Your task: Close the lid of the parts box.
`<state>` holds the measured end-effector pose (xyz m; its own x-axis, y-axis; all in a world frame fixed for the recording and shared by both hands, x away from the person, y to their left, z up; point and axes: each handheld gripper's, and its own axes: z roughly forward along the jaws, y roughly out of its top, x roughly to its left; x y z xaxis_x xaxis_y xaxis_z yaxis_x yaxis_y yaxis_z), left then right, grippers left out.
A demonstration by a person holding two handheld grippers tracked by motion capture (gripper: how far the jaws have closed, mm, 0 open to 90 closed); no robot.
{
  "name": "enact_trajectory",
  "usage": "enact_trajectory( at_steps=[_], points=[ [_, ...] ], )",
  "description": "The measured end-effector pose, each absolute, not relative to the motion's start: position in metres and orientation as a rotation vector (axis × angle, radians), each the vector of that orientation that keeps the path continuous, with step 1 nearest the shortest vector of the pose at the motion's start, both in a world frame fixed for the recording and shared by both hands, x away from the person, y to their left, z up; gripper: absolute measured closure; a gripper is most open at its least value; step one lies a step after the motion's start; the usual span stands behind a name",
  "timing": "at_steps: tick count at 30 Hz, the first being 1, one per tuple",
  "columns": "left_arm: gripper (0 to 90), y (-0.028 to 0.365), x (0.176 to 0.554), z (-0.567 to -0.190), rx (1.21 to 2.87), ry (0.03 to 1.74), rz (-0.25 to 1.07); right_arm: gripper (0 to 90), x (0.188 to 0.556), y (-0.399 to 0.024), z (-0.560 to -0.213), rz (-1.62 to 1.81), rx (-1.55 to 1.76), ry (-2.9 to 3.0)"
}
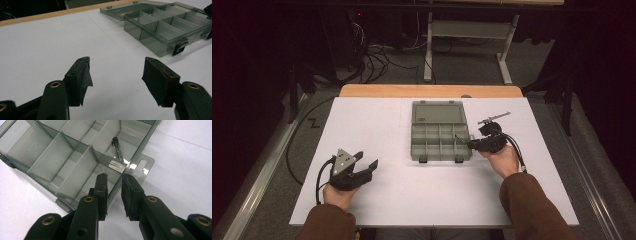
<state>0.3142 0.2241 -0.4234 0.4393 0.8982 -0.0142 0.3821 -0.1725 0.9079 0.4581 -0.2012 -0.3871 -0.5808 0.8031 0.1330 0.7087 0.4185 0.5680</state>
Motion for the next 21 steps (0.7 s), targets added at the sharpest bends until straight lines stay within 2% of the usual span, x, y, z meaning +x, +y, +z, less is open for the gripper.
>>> enact_trajectory(
  at_steps=[21],
  points=[
    [38.4,0.197,0.349,-0.398,1.797,1.039,0.664,74.9,0.471,-0.200,-0.383,0.874,1.389,2.479]
  ],
)
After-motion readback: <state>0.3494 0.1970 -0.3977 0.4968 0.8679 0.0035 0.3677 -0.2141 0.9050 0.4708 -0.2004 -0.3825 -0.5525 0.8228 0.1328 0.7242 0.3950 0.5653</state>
